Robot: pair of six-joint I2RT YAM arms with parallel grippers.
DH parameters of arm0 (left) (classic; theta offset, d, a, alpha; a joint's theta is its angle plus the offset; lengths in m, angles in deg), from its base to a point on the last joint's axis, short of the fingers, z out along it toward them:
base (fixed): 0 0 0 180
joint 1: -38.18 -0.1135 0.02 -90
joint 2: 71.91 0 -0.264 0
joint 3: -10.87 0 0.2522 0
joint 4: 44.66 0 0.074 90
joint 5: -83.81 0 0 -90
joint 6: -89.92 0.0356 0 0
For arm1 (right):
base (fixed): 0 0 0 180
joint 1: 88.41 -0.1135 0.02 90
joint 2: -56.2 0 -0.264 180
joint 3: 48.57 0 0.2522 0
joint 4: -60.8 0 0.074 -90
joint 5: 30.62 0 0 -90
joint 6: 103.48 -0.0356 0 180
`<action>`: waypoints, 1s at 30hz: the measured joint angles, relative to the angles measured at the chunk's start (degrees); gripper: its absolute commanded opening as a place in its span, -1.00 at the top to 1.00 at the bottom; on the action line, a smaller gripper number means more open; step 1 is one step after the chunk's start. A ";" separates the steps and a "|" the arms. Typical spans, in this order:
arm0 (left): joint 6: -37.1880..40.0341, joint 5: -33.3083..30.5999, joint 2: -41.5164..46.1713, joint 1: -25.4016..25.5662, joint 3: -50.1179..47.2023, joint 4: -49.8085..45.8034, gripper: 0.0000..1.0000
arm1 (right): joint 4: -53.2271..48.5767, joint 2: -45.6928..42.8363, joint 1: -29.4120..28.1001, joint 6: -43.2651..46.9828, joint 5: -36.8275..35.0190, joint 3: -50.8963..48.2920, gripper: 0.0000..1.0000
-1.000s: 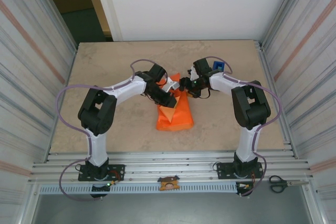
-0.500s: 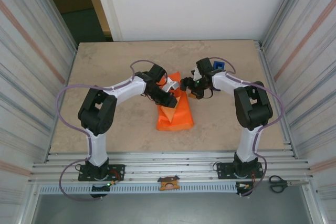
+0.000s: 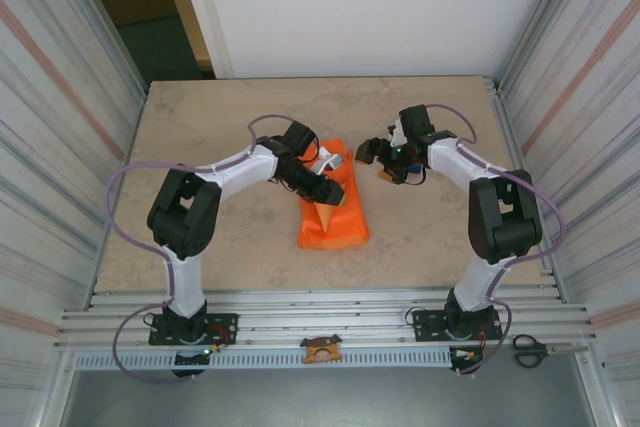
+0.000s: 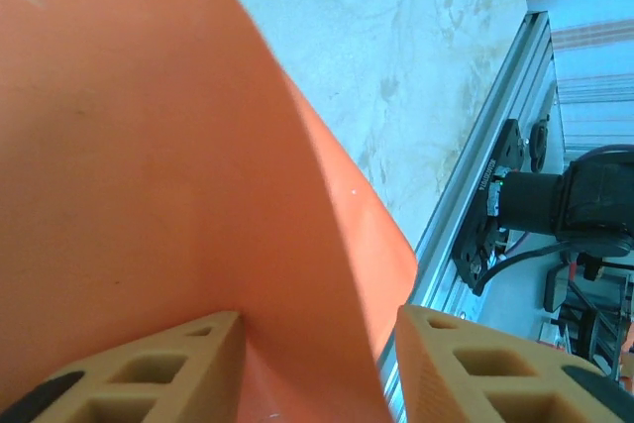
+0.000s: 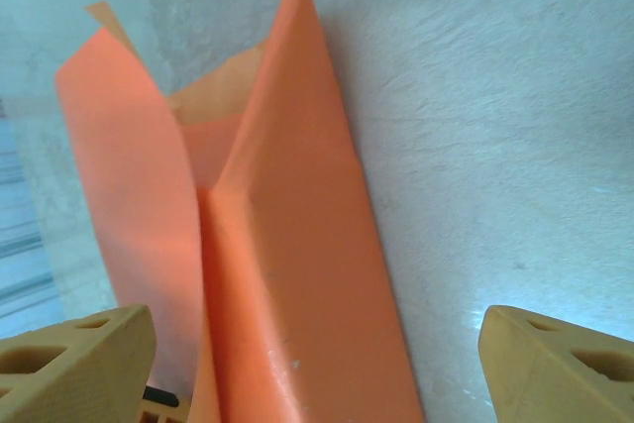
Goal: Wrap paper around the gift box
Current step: Second fold the wrapping paper around the gift box.
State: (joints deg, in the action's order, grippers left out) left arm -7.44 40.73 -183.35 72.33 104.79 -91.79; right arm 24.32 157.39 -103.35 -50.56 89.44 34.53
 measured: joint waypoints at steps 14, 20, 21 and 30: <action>0.22 2.93 0.22 -0.07 0.09 -0.07 -0.33 | 0.24 6.08 -4.22 0.87 6.47 1.66 -0.74; 0.70 3.45 0.33 -0.07 0.09 -0.24 -0.36 | -3.63 7.89 -4.87 3.56 5.55 2.82 -0.57; 0.72 3.54 0.33 -0.07 0.09 -0.24 -0.36 | -4.46 7.98 -4.87 4.17 5.11 2.80 -0.54; 0.96 4.04 0.39 -0.07 0.09 -0.28 -0.46 | -4.31 7.78 -4.90 6.10 4.55 2.45 -0.45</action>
State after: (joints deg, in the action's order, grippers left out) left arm -6.48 44.77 -182.95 72.26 104.88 -92.07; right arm 20.01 165.17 -108.25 -44.46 93.99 36.98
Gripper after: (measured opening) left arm 0.712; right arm 0.728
